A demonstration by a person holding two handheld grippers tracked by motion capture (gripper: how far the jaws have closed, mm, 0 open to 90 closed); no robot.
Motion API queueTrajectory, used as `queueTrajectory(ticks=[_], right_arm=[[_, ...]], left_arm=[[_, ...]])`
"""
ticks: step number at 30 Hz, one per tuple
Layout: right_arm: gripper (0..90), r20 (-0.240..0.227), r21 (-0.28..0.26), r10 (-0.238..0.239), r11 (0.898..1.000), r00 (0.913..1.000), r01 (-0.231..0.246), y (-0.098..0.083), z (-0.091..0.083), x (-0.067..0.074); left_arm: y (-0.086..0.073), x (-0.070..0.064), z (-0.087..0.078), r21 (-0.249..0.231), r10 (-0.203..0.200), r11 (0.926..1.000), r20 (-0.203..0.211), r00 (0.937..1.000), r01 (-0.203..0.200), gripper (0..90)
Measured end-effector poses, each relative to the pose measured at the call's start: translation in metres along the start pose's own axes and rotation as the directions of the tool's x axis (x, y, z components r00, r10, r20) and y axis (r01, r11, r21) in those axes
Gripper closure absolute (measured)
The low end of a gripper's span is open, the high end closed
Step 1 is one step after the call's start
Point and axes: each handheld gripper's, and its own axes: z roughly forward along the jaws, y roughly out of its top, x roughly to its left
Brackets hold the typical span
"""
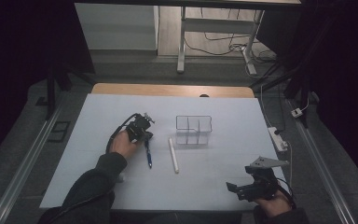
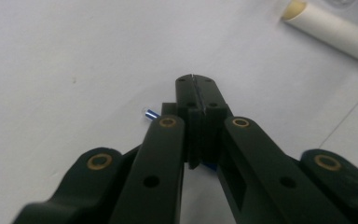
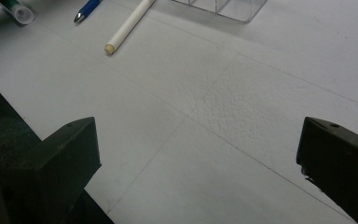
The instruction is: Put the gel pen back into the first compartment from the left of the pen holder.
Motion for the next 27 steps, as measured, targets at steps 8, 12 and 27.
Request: queueTrajectory(ticks=[8,12,27], right_arm=[[0.0,0.0,0.003,0.0,1.0,1.0,0.0,0.0,0.0,0.0],[0.0,0.0,0.003,0.001,1.0,1.0,-0.001,0.0,0.0,0.0],[0.0,0.001,0.008,-0.007,1.0,1.0,0.007,0.0,0.001,0.001]], left_arm=[[-0.011,0.017,-0.003,0.035,-0.045,0.9983,-0.034,0.9984,0.046,88.5],[-0.019,0.023,-0.007,0.041,-0.063,0.997,-0.043,0.9971,0.065,88.5],[-0.064,0.041,-0.029,0.062,-0.145,0.9878,0.024,0.9891,0.143,88.5]])
